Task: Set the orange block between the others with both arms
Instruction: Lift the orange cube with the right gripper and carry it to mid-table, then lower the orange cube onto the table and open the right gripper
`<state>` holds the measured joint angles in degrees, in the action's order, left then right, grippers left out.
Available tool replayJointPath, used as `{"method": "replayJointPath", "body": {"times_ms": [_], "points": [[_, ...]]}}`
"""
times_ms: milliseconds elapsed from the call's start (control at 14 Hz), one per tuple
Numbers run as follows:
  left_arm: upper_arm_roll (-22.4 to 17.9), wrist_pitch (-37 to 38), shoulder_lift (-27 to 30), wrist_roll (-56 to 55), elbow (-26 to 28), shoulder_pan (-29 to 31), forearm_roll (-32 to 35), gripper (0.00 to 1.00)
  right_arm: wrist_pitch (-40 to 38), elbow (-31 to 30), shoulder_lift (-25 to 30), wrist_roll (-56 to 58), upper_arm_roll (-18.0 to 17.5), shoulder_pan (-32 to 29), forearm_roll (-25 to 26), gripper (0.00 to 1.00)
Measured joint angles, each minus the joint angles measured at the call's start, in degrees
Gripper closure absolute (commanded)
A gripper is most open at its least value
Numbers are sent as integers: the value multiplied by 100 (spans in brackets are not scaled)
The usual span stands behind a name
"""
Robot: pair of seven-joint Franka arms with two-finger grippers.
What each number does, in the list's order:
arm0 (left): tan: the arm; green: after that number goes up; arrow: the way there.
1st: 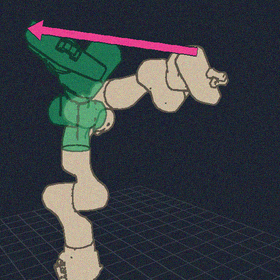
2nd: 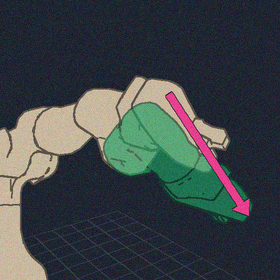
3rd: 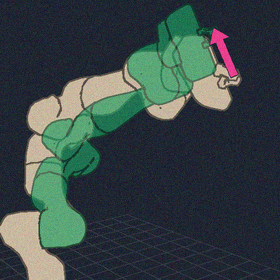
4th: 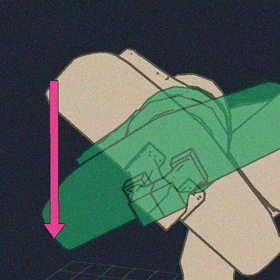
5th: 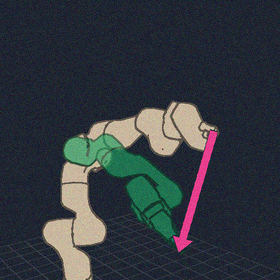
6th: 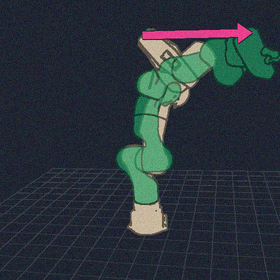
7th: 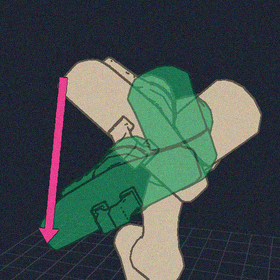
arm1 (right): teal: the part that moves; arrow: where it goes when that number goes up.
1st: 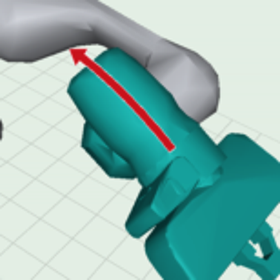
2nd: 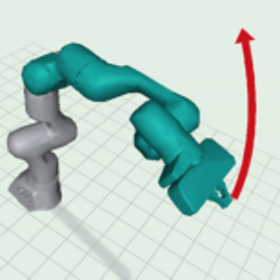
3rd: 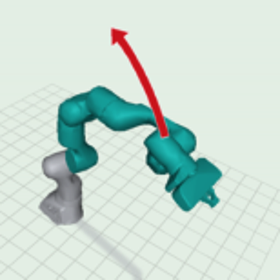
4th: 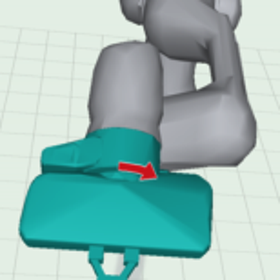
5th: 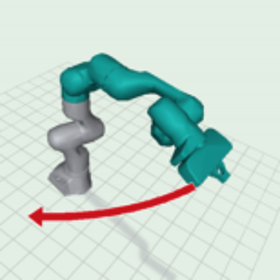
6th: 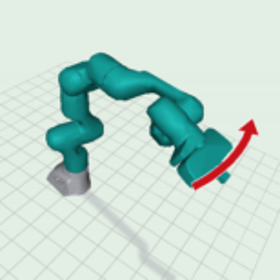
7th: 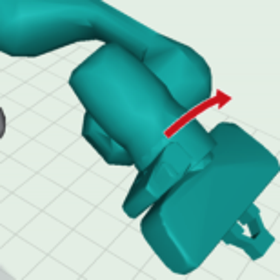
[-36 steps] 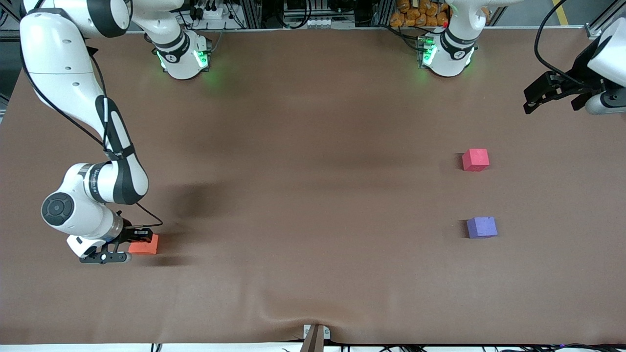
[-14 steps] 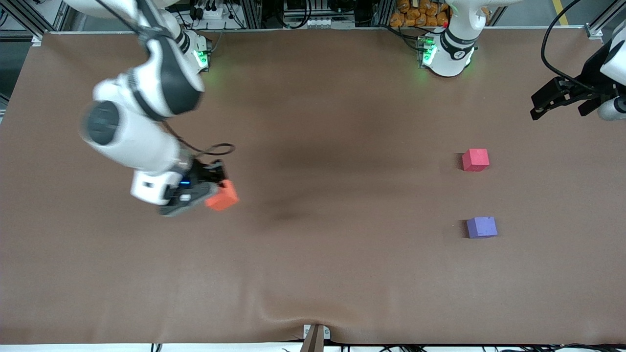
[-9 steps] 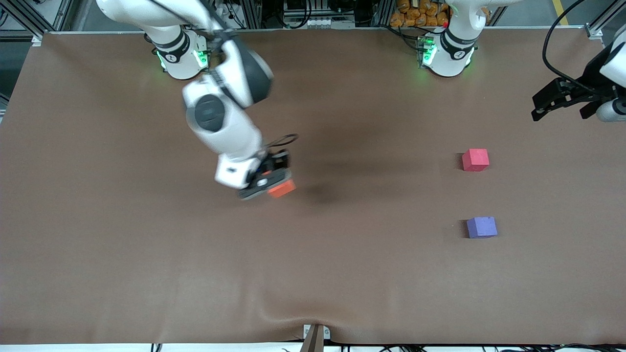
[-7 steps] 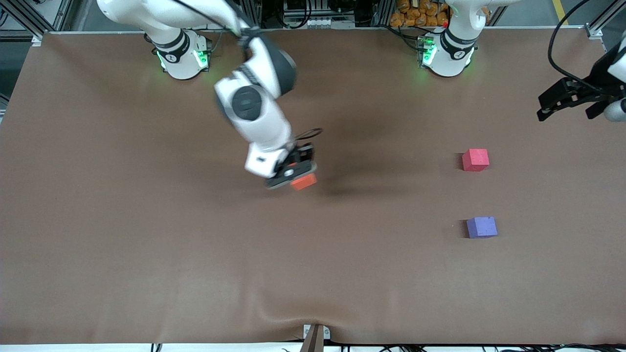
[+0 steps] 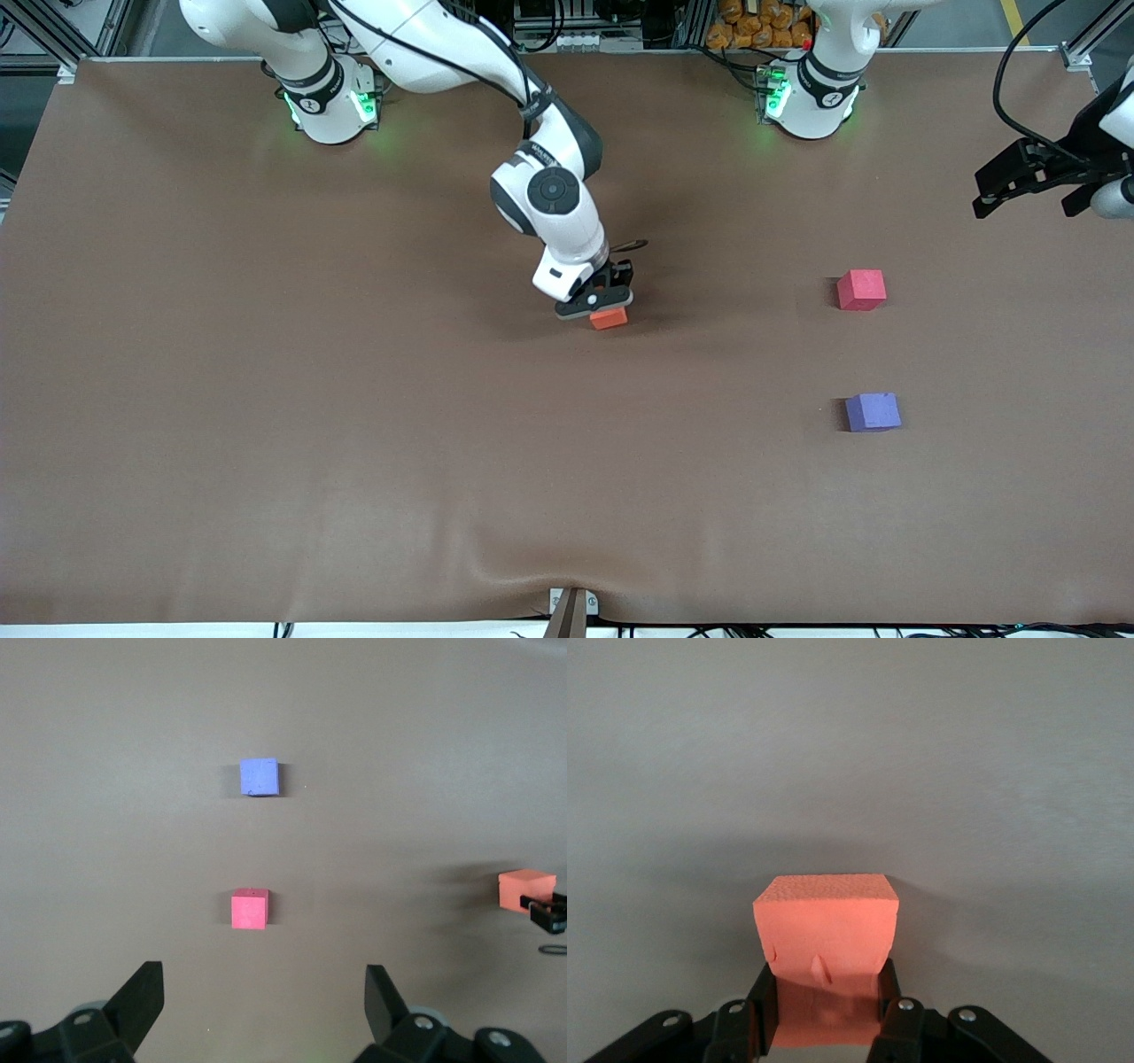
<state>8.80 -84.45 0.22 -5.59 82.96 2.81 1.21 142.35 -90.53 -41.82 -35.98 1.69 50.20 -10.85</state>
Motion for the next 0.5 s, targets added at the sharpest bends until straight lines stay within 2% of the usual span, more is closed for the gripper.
{"method": "replayJointPath", "body": {"times_ms": [143, 214, 286, 357, 429, 500], "points": [[0, 0, -1, 0, 0, 0, 0, 0, -85, 30, 1, -620, 78, -9, 150, 100], [1, 0, -2, 0, 0, 0, 0, 0, -148, 52, 1, -954, 84, -7, 445, 100], [1, 0, -4, 0, 0, 0, 0, 0, -235, 69, 1, -1307, 83, 2, 862, 94], [2, 0, -9, 0, 0, -1, 0, 0, -312, 72, 1, -1582, 83, 15, 1214, 76], [6, 0, -19, 0, 0, -6, 0, 0, -376, 72, -2, -1770, 83, 30, 1432, 21], [9, 0, -39, 0, 0, -18, 0, 0, -388, 73, -6, -1859, 83, 46, 1515, 0]]}}
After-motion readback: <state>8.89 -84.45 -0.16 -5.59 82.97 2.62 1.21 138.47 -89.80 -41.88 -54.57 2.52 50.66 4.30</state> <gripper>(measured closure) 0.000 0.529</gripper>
